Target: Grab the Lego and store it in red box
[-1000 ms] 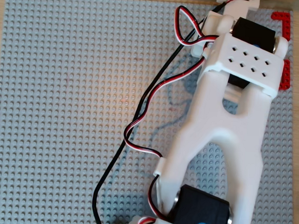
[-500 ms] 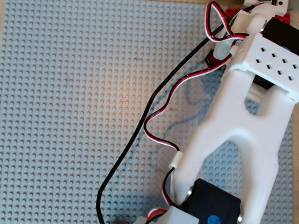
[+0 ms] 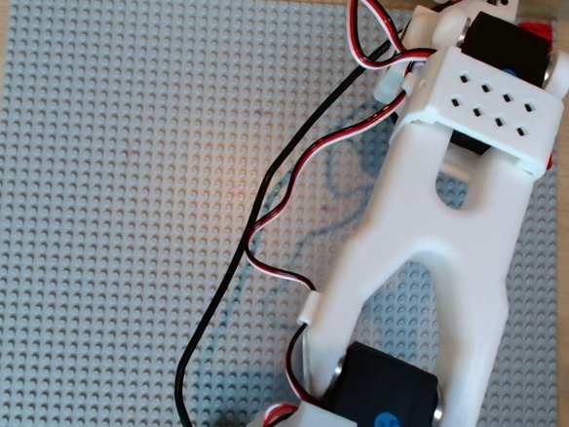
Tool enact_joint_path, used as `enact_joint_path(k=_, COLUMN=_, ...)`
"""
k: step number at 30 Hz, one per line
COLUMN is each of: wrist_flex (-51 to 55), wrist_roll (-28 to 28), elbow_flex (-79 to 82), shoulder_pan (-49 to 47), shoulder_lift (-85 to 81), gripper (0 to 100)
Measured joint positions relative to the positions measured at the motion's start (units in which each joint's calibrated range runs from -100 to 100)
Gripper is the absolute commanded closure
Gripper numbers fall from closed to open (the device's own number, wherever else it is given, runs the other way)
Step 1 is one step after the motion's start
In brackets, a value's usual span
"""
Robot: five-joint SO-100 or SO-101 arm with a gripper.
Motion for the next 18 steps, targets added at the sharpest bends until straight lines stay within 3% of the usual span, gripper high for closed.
enact_joint_path(k=18, wrist_flex=-5.35, wrist_roll=-2.25, elbow_flex=4.11, shoulder_pan=-2.33, shoulder_lift=0.08, gripper=83)
